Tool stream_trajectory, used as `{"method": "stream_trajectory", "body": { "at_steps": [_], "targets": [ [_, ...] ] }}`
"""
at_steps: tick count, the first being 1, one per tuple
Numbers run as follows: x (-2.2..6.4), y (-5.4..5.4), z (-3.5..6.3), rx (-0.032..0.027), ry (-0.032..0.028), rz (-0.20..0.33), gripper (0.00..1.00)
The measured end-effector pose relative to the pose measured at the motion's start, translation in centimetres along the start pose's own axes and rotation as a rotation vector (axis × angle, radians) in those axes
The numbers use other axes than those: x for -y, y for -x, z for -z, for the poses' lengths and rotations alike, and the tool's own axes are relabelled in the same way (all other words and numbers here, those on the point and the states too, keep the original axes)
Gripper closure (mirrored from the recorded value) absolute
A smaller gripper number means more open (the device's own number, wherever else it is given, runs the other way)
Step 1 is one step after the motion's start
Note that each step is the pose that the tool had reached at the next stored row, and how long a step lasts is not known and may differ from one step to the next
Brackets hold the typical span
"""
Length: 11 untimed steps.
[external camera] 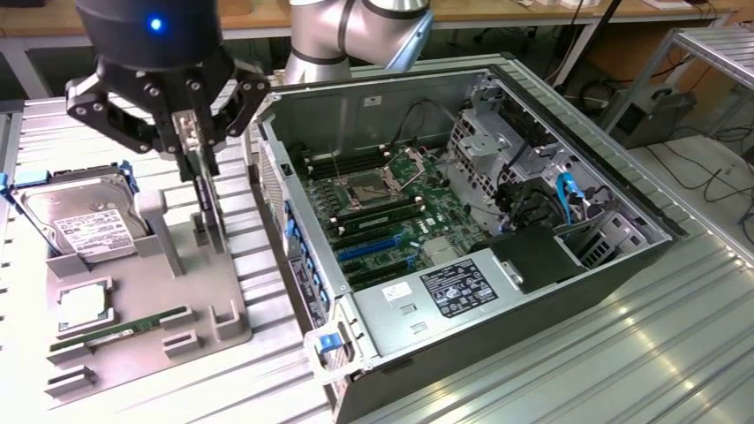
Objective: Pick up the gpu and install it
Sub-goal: 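Pick up the gpu and move the gpu toward the slot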
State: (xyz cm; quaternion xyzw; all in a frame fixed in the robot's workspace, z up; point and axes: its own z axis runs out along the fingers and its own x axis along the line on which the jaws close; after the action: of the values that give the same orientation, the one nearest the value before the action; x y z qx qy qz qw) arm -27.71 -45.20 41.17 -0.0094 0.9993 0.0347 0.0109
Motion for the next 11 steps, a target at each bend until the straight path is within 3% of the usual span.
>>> {"method": "stream_trajectory", "body": {
  "at_steps": [5,11],
  "targets": [
    [0.47,2.5,2.26,-0.0069,0.0029,-0.001,0.74],
    [0.73,5.3,2.87,-0.0157,0.0073,-0.001,0.74]
  ]
}}
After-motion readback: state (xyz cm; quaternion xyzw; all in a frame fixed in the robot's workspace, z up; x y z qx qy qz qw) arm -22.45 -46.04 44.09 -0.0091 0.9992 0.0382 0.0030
